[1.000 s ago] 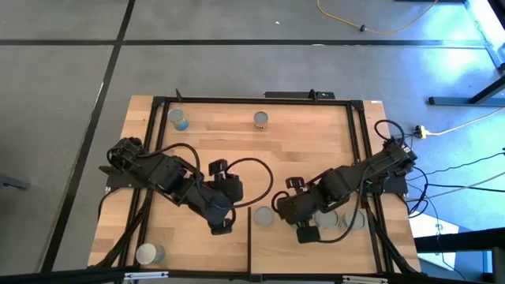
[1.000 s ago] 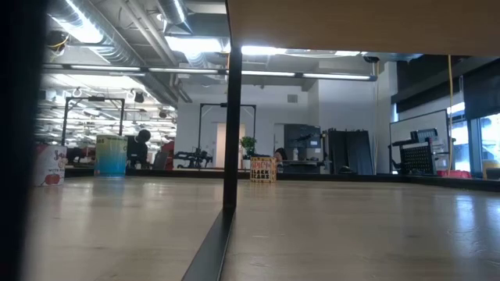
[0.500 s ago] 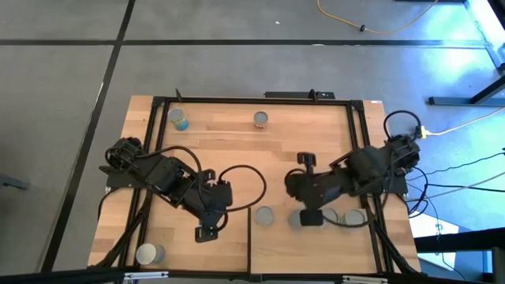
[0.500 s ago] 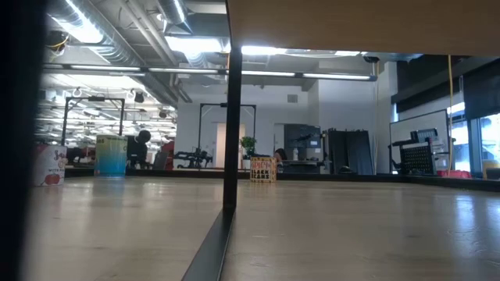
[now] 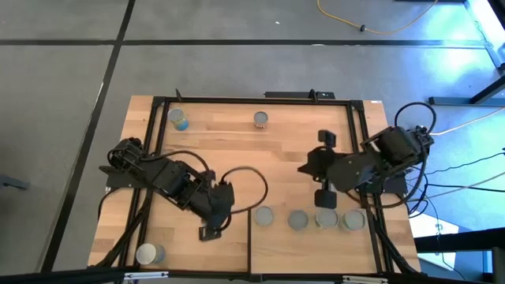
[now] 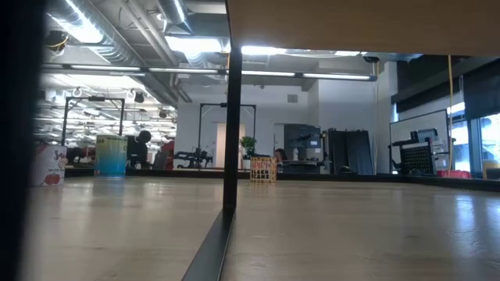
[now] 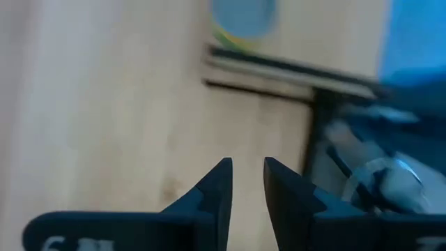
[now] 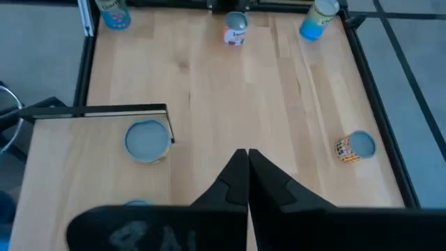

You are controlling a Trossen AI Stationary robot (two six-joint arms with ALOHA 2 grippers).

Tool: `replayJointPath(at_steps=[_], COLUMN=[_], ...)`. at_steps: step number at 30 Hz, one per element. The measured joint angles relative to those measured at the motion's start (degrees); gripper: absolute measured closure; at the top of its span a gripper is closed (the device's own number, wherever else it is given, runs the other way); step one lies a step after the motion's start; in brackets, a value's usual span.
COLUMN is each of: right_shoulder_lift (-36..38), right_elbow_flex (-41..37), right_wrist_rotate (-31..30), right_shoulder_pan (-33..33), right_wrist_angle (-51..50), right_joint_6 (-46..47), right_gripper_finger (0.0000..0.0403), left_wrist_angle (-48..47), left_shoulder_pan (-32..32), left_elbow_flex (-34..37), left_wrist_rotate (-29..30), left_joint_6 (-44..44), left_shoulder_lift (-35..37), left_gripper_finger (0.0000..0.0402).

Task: Pick and place cans onto a shelf
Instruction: Put the yellow canned black beans on the shelf

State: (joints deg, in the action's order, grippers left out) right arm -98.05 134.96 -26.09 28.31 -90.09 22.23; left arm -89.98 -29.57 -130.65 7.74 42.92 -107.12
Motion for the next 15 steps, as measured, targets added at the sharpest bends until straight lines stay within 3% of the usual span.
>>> replayJointPath(at_steps=[11, 15], right_shoulder_lift=[4.8, 7.2], right_elbow_flex=[0.0, 0.0], right_wrist_rotate=[0.1, 0.1], right_shoulder_pan=[0.1, 0.1], right_wrist_angle=[0.1, 0.1], right_joint_6=[-3.2, -6.0], right_gripper_finger=[0.0402, 0.0402], left_wrist_angle=[0.0, 0.0], left_shoulder_pan=[10.9, 17.3], left_elbow_flex=[-0.2, -0.1], left_wrist_rotate=[9.5, 8.7], left_joint_6=[-3.8, -8.5], left_shoulder_lift=[4.1, 4.6], left_gripper_finger=[0.0324, 0.0325])
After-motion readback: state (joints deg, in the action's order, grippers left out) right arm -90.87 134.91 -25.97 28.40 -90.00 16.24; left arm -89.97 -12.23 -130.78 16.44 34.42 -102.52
